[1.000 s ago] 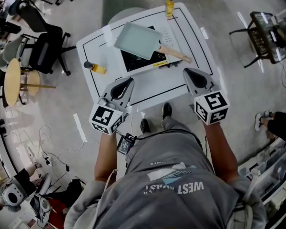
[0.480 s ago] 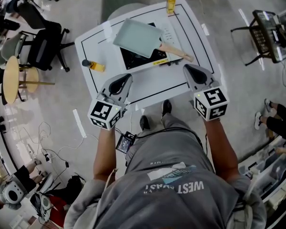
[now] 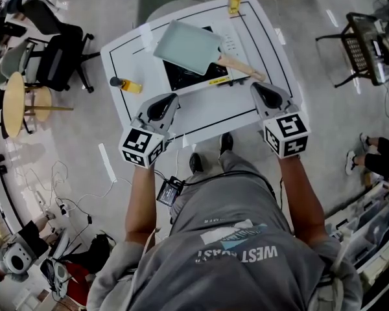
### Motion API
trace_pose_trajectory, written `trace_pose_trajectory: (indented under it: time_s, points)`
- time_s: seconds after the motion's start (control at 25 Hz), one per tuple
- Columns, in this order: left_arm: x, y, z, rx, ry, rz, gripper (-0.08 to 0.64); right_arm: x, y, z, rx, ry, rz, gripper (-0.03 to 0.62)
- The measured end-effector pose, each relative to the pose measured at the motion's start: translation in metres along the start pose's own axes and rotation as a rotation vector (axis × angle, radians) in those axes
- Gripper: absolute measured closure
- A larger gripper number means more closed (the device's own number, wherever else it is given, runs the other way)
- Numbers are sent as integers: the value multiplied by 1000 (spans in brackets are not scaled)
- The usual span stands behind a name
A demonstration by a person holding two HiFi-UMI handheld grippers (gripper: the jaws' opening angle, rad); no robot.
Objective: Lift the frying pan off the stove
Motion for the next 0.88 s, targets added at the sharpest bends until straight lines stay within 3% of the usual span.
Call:
trace_pose_trajectory:
  time_s: [0.88]
  points:
    - [31, -30, -25, -24, 9, -68, 560, 23, -10, 18, -70, -35, -61, 571]
Point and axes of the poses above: the fingertips, and each gripper's own axes: x forward along the fingers, z to its right, y out of its top, the point moved 2 cm from there along -x, backward along the fingers, and after that the axes turned 10 degrees about y, right-handed, at the moved point
